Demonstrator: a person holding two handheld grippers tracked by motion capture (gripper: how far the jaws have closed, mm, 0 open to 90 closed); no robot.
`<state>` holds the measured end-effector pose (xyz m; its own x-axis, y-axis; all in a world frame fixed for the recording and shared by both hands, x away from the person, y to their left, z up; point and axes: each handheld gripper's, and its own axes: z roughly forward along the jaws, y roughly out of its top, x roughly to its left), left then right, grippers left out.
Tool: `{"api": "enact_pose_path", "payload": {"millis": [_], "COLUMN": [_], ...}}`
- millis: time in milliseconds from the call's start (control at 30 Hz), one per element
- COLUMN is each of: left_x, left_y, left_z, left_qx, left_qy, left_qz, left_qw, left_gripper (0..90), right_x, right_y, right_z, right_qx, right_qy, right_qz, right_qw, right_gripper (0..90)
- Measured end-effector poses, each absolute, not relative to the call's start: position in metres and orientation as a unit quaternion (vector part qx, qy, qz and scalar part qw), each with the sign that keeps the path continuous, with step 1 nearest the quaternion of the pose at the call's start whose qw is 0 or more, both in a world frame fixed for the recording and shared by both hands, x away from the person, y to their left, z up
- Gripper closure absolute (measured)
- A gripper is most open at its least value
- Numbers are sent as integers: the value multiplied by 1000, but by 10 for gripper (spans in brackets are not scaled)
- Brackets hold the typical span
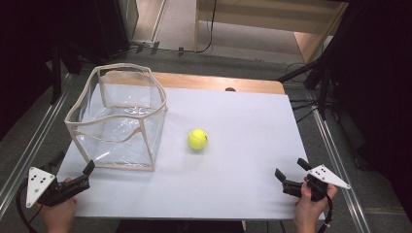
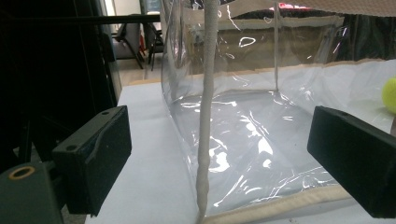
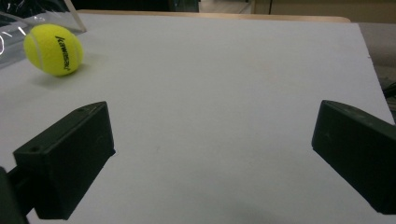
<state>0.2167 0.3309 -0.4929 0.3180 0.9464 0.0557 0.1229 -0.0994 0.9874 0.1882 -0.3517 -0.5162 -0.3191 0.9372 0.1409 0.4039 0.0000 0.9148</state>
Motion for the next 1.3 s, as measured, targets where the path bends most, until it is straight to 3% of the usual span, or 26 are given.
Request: {"api": "enact_pose_path", "payload": {"millis": [767,1300], "left_x": [216,216], "left_y": [332,330], "left_z": [-493,-493], "left_qx": [623,630], "left_qy": [425,420], "left_qz": [398,397], "left_qw": [523,518], "left_gripper": [68,68], "right_x": [208,251], "right_y": [-322,-281], "right_z": [-480,-461], "right_qx": [471,433], "right_qy": [699,752], "right_qz": [464,448], "right_qw": [272,216], "right_gripper": [0,0]}}
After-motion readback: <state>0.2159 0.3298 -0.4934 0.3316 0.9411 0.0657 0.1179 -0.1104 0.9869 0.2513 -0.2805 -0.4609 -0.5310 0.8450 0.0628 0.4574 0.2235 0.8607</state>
